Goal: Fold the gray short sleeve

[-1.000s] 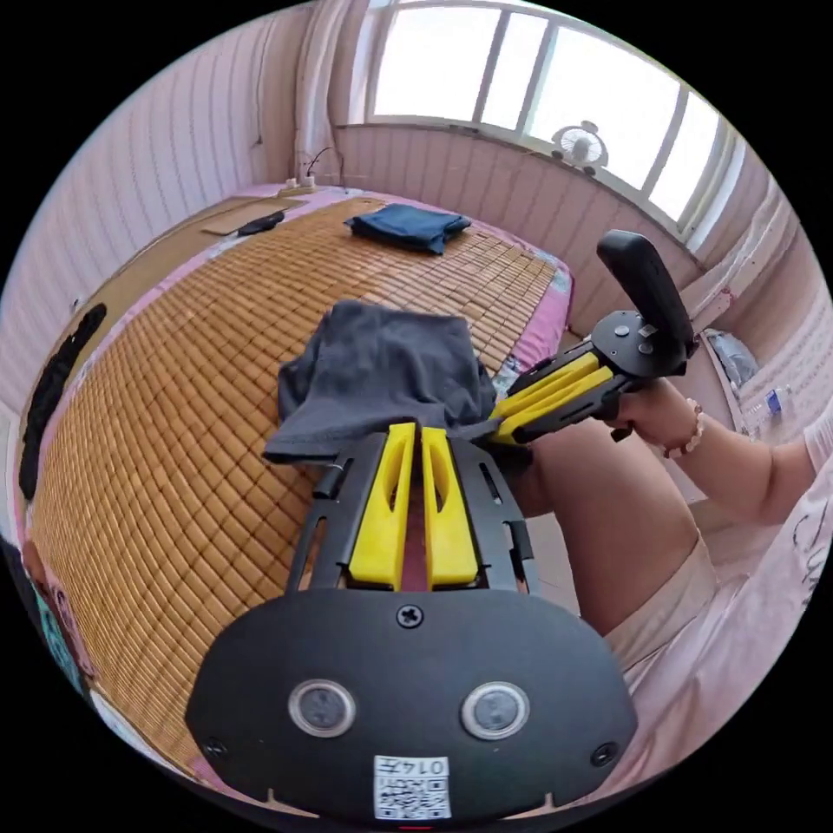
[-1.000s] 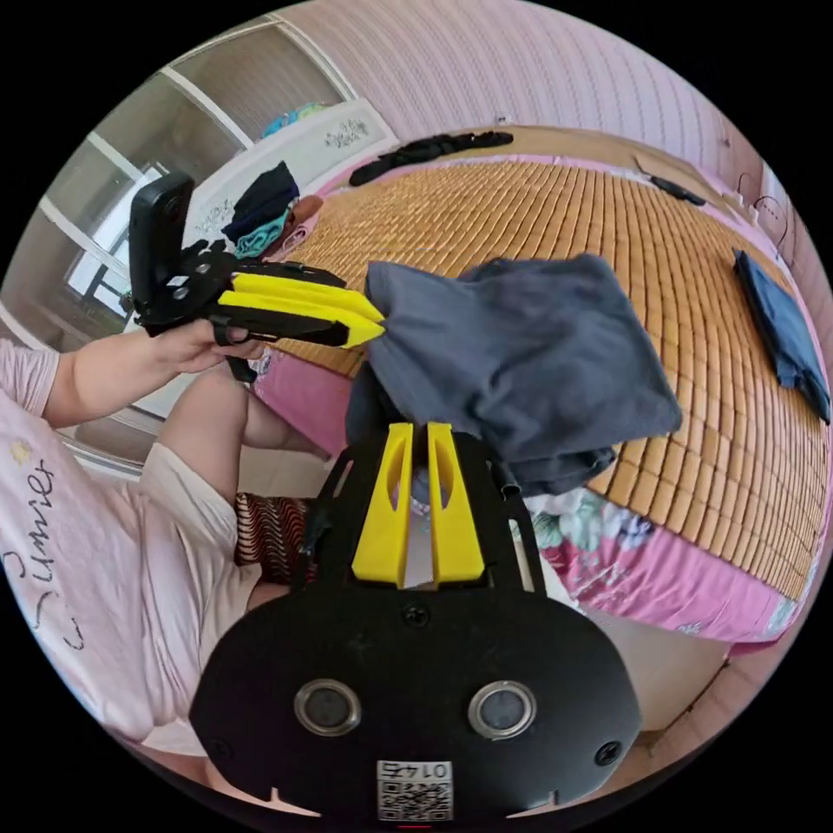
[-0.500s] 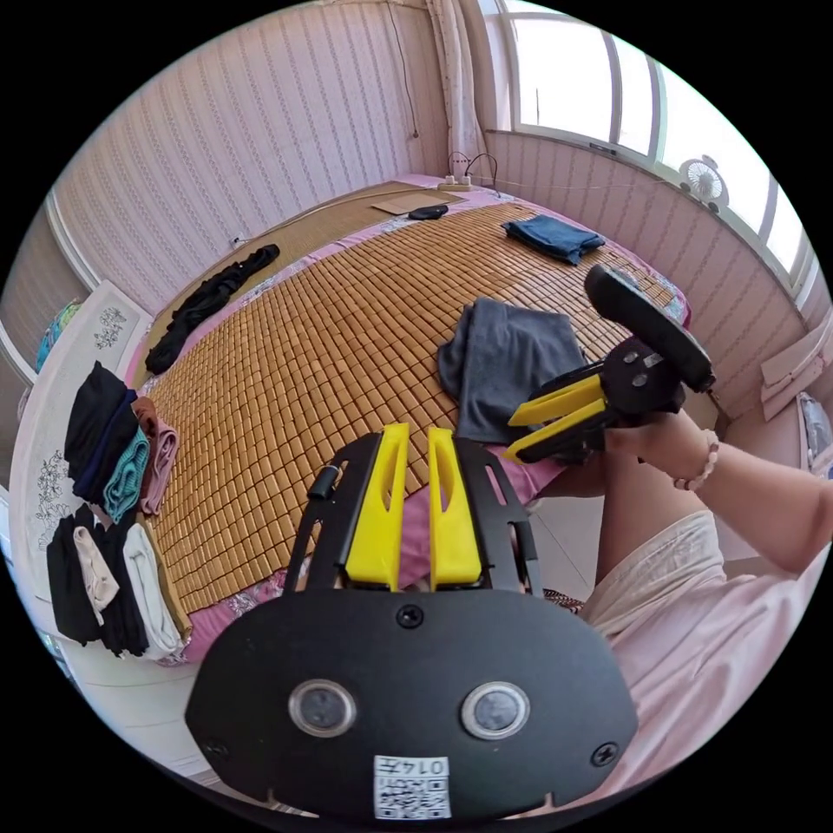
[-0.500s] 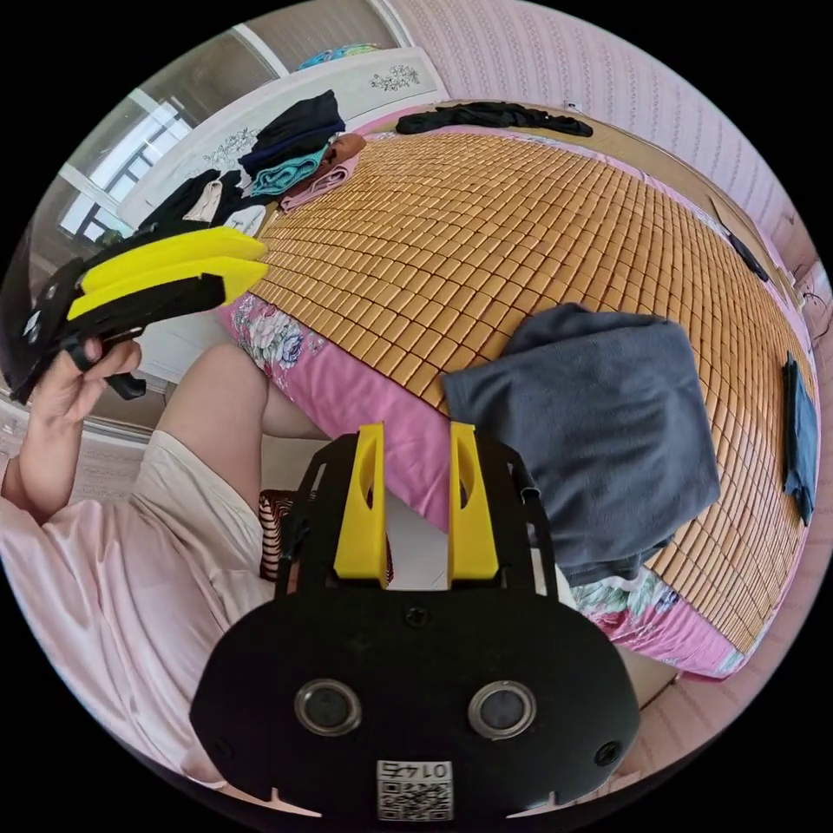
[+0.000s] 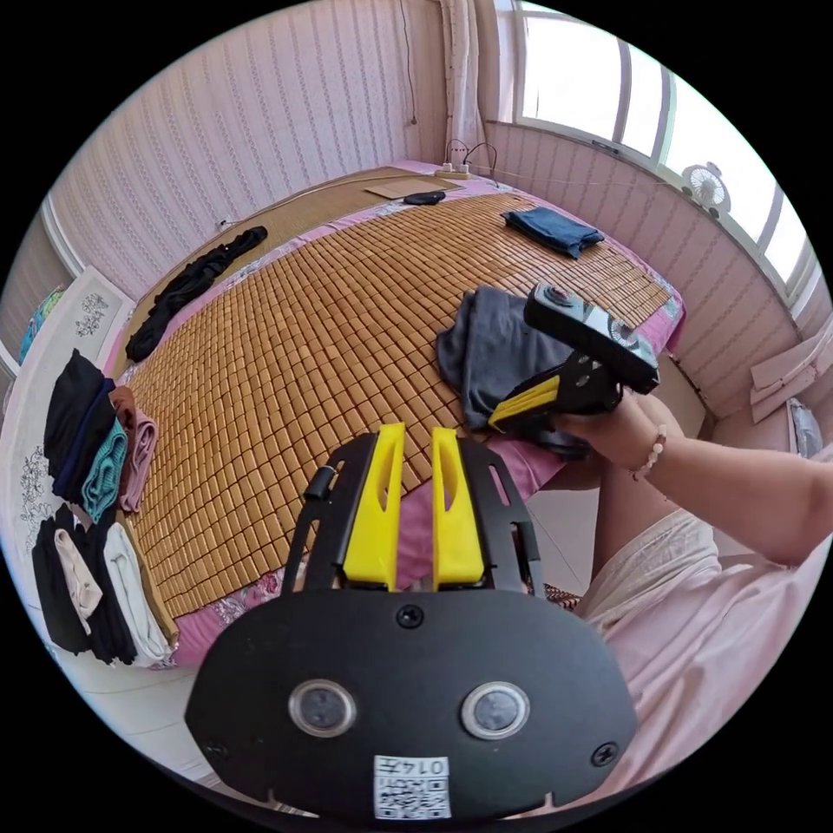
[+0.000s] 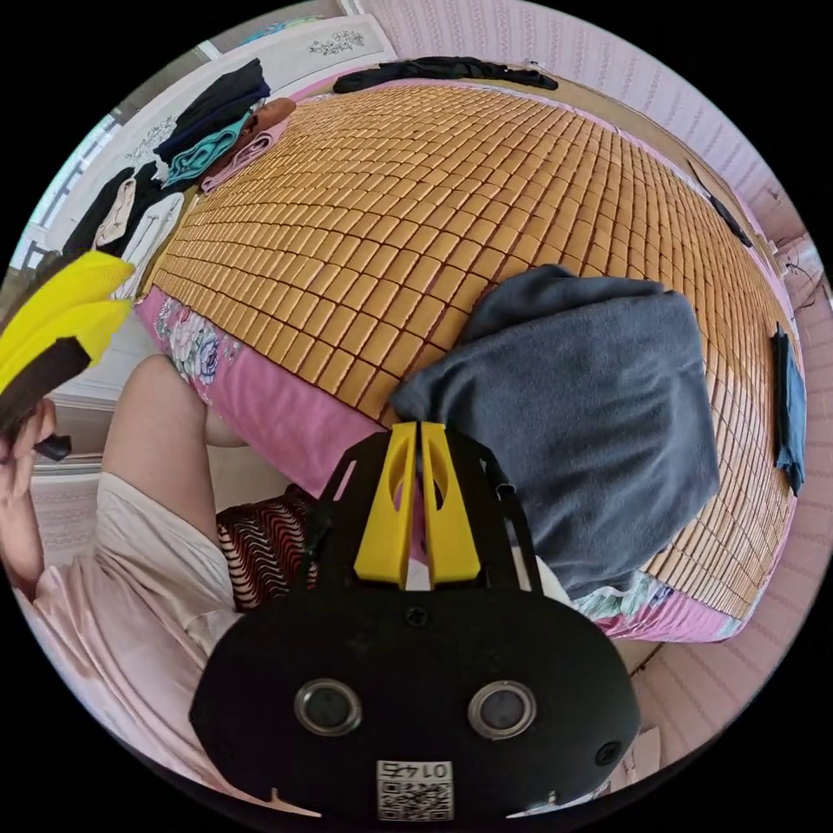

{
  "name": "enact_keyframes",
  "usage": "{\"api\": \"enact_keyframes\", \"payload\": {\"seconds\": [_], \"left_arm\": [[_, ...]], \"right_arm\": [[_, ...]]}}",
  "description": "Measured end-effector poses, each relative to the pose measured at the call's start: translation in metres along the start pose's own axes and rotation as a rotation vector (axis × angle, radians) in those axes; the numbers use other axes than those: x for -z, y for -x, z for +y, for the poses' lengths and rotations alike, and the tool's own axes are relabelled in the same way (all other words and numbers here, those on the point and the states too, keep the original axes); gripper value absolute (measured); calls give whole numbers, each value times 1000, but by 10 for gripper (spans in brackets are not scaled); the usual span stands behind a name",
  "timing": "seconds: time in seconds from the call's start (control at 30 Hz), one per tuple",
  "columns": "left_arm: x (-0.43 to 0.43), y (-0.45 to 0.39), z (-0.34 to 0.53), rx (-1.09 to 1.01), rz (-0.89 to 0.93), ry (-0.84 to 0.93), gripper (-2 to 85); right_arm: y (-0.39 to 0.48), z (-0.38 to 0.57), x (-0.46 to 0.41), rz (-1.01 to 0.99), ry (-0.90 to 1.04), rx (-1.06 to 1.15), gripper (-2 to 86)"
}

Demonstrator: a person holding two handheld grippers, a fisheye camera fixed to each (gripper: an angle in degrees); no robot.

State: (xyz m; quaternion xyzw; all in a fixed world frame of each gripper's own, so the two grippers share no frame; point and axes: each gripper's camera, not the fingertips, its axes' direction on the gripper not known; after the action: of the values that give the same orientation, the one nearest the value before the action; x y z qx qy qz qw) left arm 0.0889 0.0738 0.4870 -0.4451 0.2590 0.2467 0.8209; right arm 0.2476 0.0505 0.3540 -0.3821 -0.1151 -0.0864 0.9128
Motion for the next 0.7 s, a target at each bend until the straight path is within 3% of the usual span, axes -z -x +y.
{"api": "enact_keyframes", "payload": {"seconds": [0.23,0.6,0.7], "left_arm": [[-28,17,9,1,106,30,72],[-102,7,-73,-31,198,145,107],[-116,0,-84,-43,209,211,53]], "right_arm": [[-85,103,89,-90,-261,-251,1],[-150,248,142,-60,-379,-621,1],[-149,265,150,-67,-393,-644,1]]}}
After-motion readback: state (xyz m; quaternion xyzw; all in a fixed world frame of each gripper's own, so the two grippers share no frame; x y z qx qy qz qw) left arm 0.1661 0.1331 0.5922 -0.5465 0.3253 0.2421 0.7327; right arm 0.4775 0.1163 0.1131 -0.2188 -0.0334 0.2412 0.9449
